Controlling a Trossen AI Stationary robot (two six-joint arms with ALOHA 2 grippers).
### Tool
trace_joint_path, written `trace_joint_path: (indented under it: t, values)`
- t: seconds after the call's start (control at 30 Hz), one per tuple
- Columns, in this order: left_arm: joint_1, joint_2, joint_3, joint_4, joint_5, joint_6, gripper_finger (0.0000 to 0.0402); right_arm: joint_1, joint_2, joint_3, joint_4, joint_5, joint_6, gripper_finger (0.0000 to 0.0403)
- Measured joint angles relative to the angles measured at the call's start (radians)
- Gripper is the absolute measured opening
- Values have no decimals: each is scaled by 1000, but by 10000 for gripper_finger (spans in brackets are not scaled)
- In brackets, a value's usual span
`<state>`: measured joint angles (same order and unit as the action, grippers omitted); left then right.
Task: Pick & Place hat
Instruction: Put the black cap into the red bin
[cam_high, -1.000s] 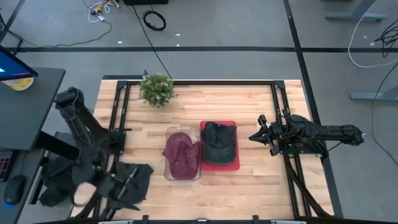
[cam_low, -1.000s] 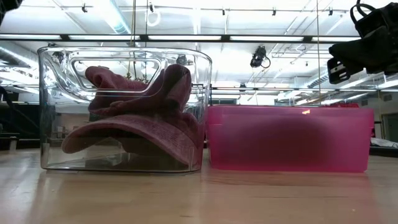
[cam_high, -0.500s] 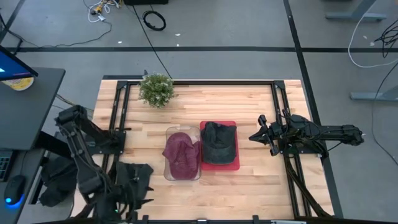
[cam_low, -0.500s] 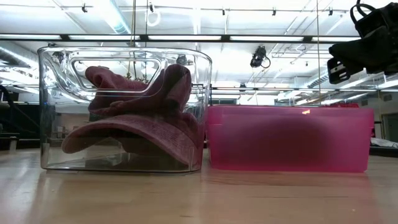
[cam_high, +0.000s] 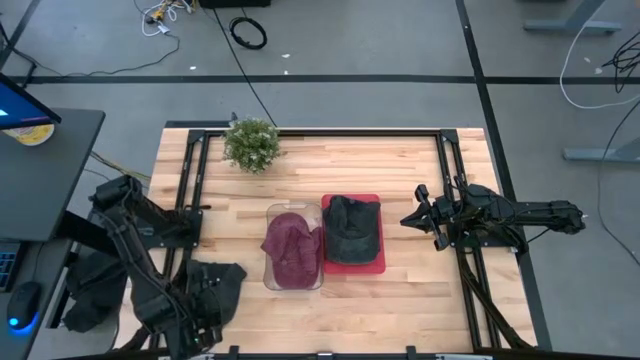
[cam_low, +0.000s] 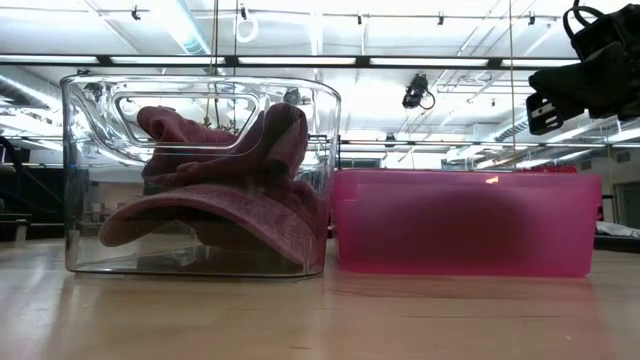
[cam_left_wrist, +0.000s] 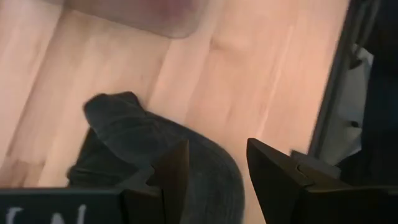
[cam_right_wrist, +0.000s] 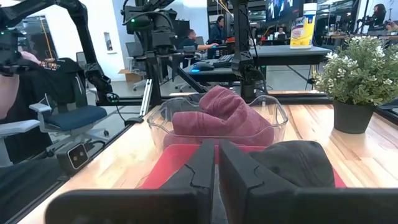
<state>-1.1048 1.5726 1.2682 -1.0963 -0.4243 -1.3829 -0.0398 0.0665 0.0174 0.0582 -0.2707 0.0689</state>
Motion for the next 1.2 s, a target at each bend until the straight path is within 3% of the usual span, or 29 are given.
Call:
trace_joint_path:
  t: [0.43,0.57,0.8,1.2]
  values:
    - [-23,0,0,102,4,17,167,0,0,0,1,0,0,27]
    - [-18,0,0,44,11,80,167,0,0,0,0,0,0,27]
    - [15,27,0,-114,213,33,167,0,0,0,0,0,0,27]
    - [15,45,-1,-169,178,39,167,0,0,0,0,0,0,27]
